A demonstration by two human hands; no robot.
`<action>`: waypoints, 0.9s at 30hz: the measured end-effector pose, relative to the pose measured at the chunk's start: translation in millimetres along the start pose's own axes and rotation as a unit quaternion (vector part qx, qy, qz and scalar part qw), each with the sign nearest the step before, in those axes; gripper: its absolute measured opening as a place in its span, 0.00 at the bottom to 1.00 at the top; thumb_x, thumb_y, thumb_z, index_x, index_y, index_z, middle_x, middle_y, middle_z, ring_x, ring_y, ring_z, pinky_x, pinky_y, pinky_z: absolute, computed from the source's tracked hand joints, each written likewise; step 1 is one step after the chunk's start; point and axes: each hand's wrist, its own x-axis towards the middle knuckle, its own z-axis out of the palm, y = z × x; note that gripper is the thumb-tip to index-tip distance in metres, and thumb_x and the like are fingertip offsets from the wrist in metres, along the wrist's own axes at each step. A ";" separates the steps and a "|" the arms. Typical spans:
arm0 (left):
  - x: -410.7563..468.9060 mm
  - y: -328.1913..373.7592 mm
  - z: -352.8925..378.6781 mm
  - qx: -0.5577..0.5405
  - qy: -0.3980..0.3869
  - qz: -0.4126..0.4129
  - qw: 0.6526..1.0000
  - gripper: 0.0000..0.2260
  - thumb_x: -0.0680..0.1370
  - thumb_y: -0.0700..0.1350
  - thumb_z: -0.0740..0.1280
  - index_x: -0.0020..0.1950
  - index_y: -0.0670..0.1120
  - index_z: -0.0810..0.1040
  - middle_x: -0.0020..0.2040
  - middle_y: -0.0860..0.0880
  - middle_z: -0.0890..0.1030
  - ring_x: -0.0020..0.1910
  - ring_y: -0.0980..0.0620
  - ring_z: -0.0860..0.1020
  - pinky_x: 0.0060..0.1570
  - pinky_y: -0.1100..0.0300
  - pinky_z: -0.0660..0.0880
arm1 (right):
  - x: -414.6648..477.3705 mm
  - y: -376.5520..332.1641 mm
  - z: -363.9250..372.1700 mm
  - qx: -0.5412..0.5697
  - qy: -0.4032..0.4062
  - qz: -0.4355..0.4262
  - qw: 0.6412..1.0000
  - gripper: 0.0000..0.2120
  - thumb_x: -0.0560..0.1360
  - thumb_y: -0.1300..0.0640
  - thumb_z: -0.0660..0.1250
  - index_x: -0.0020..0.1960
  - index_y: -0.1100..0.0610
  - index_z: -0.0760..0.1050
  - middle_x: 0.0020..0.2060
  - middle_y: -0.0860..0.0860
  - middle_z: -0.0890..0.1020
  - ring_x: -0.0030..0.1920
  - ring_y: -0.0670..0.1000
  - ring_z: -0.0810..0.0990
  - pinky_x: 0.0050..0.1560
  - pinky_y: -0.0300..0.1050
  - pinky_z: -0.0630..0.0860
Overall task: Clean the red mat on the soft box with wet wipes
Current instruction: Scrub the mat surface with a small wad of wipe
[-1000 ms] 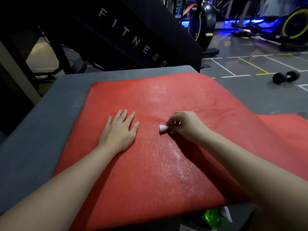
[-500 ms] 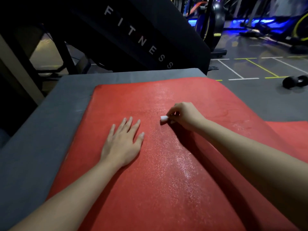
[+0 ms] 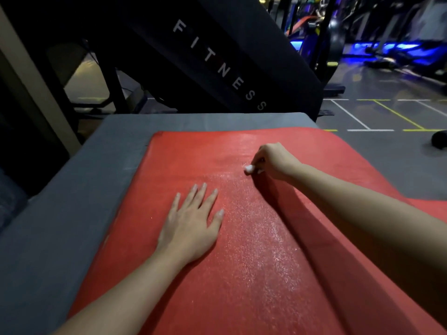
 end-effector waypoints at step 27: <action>-0.4 6.0 -7.3 -0.005 -0.004 -0.014 1.000 0.35 0.74 0.67 0.30 0.82 0.63 0.41 0.81 0.60 0.37 0.78 0.63 0.32 0.77 0.53 0.32 | 120.0 44.6 17.4 0.014 0.019 0.051 0.998 0.07 0.69 0.61 0.73 0.46 0.54 0.85 0.40 0.54 0.85 0.44 0.56 0.82 0.41 0.43 0.74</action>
